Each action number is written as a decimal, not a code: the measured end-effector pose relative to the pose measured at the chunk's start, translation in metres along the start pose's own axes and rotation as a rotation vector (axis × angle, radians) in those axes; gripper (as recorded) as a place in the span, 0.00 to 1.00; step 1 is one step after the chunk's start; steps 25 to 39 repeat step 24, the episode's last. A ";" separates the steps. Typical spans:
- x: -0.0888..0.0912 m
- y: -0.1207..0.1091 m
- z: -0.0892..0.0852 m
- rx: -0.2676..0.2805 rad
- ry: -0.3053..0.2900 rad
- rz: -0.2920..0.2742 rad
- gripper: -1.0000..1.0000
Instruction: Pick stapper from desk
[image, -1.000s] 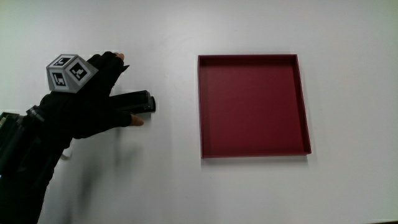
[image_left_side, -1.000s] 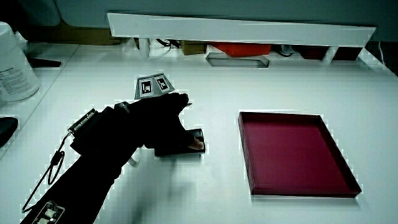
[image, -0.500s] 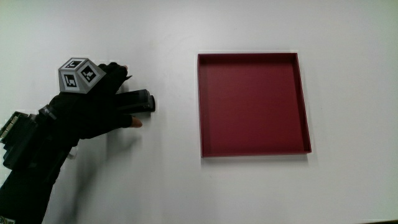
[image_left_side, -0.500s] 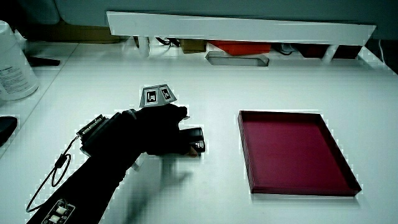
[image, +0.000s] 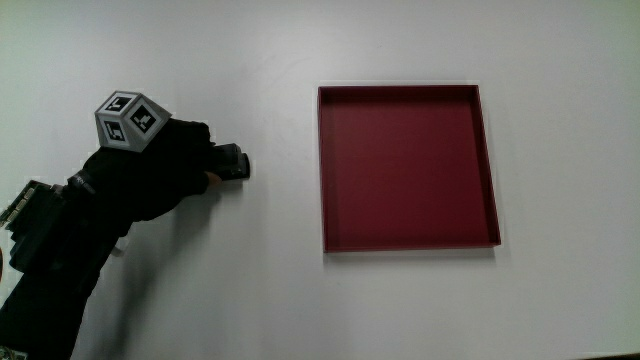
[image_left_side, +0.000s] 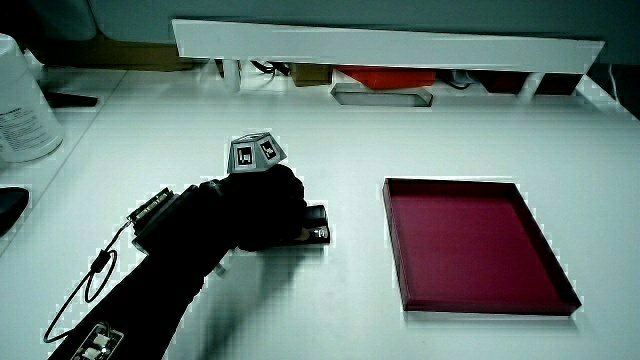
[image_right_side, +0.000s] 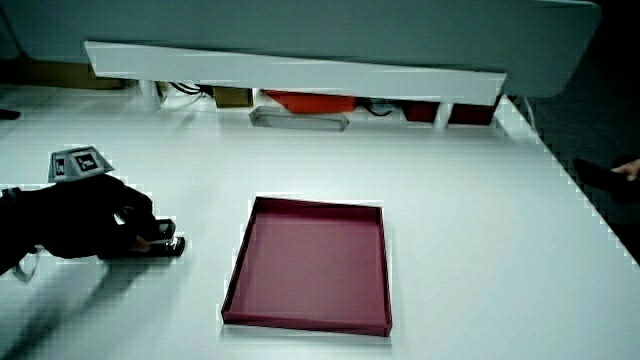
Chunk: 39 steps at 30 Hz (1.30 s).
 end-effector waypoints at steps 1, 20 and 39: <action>-0.001 0.000 0.000 0.007 0.008 -0.005 1.00; 0.080 0.003 0.044 0.072 -0.107 -0.164 1.00; 0.106 0.007 0.051 0.052 -0.124 -0.175 1.00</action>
